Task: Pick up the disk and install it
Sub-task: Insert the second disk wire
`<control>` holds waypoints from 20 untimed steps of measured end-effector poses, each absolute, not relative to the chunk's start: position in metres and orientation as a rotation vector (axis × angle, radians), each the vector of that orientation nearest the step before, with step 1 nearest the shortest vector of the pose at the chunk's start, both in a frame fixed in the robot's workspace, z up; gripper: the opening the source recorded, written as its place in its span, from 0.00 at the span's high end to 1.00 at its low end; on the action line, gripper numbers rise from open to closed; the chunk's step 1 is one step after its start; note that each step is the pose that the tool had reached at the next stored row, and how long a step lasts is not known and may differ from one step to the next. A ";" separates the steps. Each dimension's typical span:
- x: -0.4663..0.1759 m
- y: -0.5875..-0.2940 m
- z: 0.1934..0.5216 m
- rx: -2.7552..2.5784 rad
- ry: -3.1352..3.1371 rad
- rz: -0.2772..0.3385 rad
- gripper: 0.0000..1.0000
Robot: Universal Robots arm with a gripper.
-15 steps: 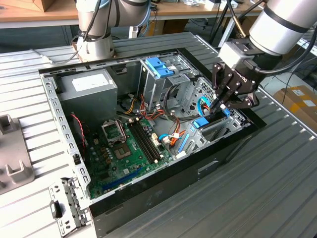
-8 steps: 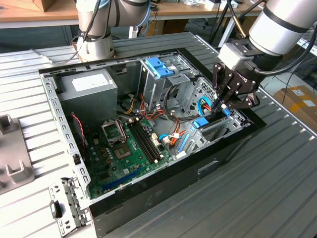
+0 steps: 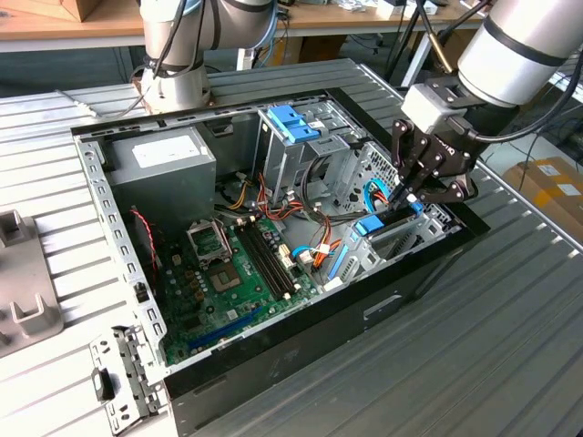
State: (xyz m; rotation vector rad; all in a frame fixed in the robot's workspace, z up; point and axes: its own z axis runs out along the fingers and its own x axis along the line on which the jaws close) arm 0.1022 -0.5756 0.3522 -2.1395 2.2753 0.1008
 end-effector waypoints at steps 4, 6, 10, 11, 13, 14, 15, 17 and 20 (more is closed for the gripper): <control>0.102 -0.577 0.351 -2.139 2.275 0.101 0.84; 0.102 -0.578 0.350 -2.139 2.275 0.101 0.84; 0.102 -0.579 0.348 -2.139 2.275 0.101 0.84; 0.102 -0.579 0.348 -2.140 2.275 0.101 0.84; 0.102 -0.579 0.347 -2.140 2.275 0.101 0.84; 0.102 -0.579 0.347 -2.140 2.275 0.101 0.84; 0.102 -0.579 0.347 -2.140 2.275 0.101 0.84; 0.102 -0.579 0.346 -2.140 2.275 0.101 0.84; 0.101 -0.580 0.346 -2.140 2.275 0.101 0.84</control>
